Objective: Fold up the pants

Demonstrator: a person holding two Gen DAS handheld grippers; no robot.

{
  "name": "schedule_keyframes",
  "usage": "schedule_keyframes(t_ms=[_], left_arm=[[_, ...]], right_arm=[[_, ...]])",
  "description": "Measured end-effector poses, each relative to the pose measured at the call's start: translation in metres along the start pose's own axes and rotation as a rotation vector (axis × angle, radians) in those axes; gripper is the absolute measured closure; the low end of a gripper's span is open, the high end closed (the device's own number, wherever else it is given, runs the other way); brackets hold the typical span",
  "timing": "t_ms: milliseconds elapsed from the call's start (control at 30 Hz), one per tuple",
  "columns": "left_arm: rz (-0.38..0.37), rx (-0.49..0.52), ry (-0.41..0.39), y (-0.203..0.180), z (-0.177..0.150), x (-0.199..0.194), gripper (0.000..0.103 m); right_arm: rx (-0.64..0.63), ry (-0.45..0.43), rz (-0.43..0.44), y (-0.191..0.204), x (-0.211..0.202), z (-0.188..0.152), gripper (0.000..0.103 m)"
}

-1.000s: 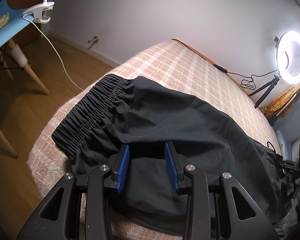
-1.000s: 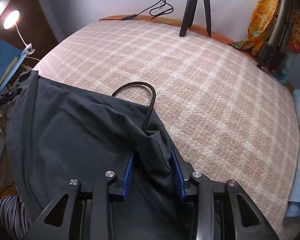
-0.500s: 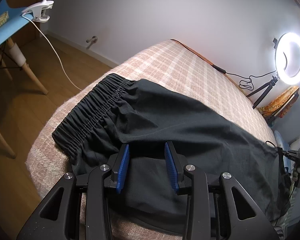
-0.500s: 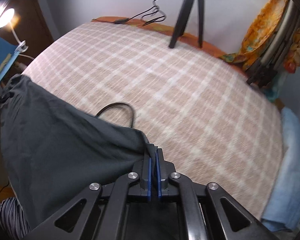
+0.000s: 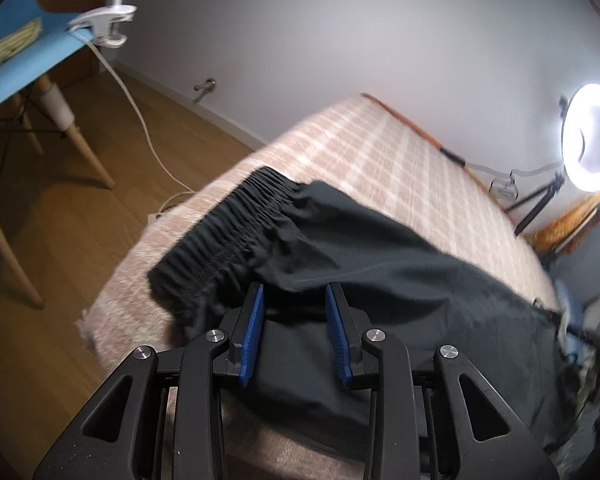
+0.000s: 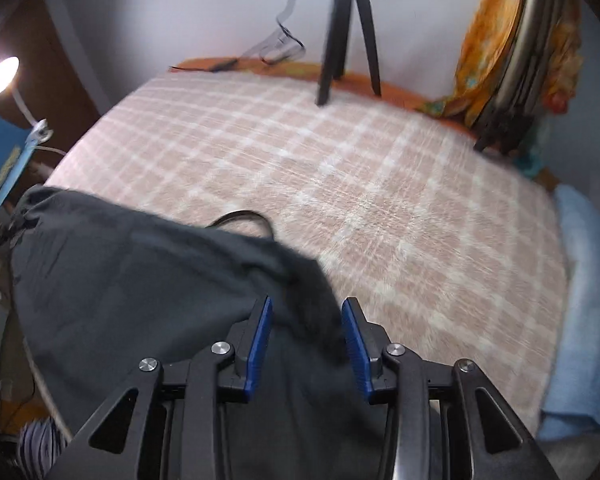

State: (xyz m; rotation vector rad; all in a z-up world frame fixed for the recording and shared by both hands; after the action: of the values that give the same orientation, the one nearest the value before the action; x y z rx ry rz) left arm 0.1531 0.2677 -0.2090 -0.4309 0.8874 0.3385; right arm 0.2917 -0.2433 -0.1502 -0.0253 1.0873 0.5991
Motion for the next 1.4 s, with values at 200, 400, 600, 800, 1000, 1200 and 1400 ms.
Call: schedule_keyframes(t_ms=[200,400,600,800,1000,1200,1400], left_arm=[[-0.033,-0.013,-0.009,0.003,-0.005,-0.018,0.073],[-0.071,-0.036,0.007,-0.001,-0.009,-0.021,0.066],[-0.07,-0.034,0.033,-0.005,-0.014,-0.017,0.066],[-0.05,-0.074,0.008,0.01,-0.012,-0.023,0.066],[-0.082,-0.175,0.041,0.036,-0.01,-0.018,0.066],[-0.086,-0.196,0.071,0.036,-0.013,-0.006,0.066],[-0.075,-0.212,0.047,0.041,-0.013,-0.009,0.066]], right_arm=[[0.005,-0.102,0.025,0.03,-0.057,-0.062,0.06],[0.006,-0.095,0.04,0.06,-0.083,-0.133,0.06],[-0.089,-0.107,0.116,0.118,-0.097,-0.148,0.06],[-0.26,0.016,0.155,0.181,-0.066,-0.139,0.058],[-0.404,0.194,0.156,0.219,-0.006,-0.135,0.057],[-0.488,0.275,0.165,0.238,0.034,-0.131,0.057],[-0.503,0.316,0.187,0.24,0.056,-0.13,0.061]])
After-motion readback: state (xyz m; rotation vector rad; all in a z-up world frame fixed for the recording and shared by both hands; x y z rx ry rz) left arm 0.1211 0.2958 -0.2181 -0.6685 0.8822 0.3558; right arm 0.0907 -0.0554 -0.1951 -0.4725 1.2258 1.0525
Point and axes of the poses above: each gripper's, at about its wrist camera, not at the fingertips, and x roughly the way its jaws point, y to its left, z to its top, the point moved 2 cm from there along x, roughly the way its jaws point, and after that the axes turned 14 degrees about z, right-handed, at the moved point
